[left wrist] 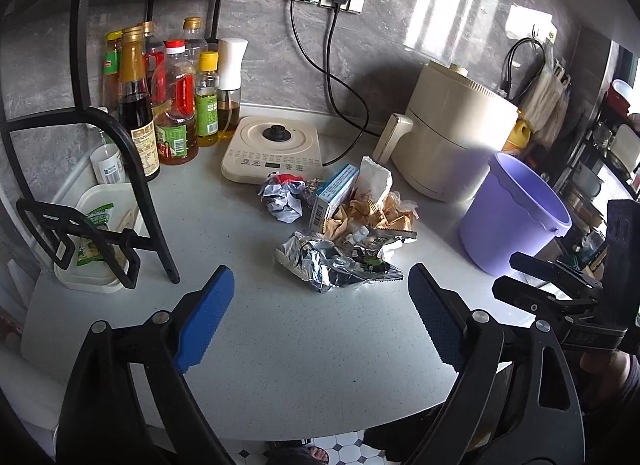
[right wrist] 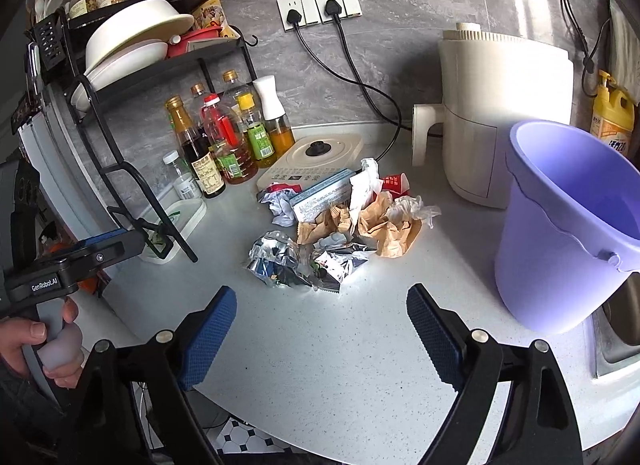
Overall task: Collect trash
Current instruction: 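Grasp the crumpled silver foil wrappers with the left gripper, then carry the foil wrappers over the lavender bucket and open the left gripper, then return the left tool to the trash pile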
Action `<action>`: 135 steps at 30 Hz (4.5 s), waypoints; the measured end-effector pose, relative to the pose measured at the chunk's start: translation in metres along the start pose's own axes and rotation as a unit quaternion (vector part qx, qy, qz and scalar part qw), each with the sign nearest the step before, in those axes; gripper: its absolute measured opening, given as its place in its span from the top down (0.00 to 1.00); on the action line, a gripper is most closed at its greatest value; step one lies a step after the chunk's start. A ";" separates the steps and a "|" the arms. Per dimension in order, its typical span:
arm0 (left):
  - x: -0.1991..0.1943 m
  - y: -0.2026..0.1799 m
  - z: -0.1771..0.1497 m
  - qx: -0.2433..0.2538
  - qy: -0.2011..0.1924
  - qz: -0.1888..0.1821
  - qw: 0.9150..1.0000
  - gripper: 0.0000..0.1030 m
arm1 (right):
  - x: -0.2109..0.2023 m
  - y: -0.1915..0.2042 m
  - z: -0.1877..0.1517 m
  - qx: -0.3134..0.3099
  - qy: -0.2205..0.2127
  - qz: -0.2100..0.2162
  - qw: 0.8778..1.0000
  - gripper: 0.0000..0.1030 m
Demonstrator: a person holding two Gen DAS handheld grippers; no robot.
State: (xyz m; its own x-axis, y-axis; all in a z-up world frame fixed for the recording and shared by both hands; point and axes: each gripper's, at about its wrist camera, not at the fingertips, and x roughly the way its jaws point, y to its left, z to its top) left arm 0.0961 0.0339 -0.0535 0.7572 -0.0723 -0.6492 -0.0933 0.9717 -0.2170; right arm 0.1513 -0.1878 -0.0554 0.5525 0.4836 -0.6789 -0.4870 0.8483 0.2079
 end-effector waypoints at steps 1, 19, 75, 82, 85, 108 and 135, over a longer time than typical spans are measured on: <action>0.009 0.000 0.001 0.001 0.007 -0.005 1.000 0.18 | 0.005 -0.001 0.000 0.002 0.005 0.000 1.000 0.22; 0.141 0.011 0.022 0.010 0.105 -0.032 0.994 0.26 | 0.079 -0.027 0.008 0.062 0.070 0.010 0.996 0.35; 0.088 0.025 0.074 0.007 0.026 -0.090 0.996 0.91 | 0.033 0.001 0.070 0.030 0.002 0.012 0.999 0.89; 0.097 -0.005 0.112 0.038 0.016 -0.128 0.991 0.91 | -0.004 -0.022 0.098 0.054 -0.035 -0.045 0.997 0.89; 0.102 -0.020 0.123 0.062 0.008 -0.152 0.986 0.91 | -0.017 -0.029 0.104 0.069 -0.048 -0.066 0.994 0.89; 0.118 -0.182 0.135 0.054 -0.041 -0.140 0.988 0.91 | -0.081 -0.166 0.114 0.078 -0.087 -0.058 0.991 0.28; 0.120 -0.288 0.106 0.057 -0.040 -0.092 0.993 0.10 | -0.133 -0.266 0.065 0.058 -0.069 -0.019 0.996 0.14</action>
State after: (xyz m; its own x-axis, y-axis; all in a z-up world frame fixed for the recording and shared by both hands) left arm 0.2821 -0.2312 0.0086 0.8046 -0.2372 -0.5445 0.1219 0.9632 -0.2395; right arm 0.2519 -0.4636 0.0255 0.6606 0.4684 -0.5867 -0.3871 0.8821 0.2684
